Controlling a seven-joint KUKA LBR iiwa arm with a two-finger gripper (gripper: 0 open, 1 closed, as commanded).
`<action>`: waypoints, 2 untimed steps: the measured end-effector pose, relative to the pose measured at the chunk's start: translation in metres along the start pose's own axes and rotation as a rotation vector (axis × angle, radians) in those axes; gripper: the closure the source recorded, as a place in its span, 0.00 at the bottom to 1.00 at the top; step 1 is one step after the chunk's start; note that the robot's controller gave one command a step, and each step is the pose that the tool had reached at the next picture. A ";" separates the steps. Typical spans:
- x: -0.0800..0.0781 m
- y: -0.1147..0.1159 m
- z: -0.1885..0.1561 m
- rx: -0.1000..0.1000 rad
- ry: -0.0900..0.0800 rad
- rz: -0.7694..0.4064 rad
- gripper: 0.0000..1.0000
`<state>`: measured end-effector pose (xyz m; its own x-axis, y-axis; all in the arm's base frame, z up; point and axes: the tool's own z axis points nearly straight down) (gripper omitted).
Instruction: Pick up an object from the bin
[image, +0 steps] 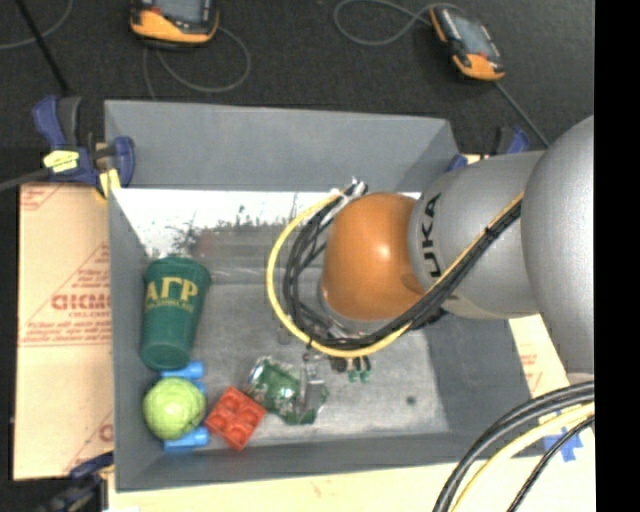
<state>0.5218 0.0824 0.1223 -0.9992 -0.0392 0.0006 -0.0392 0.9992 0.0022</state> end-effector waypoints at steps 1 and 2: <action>0.023 -0.007 0.031 -0.002 -0.005 0.016 0.00; 0.019 0.001 0.037 0.000 -0.003 0.053 1.00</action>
Offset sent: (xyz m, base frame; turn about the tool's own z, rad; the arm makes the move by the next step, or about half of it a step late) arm -0.0158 0.0026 -0.0324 0.0621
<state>0.5031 0.0827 0.0855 -0.9999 0.0138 -0.0022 0.0138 0.9999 0.0023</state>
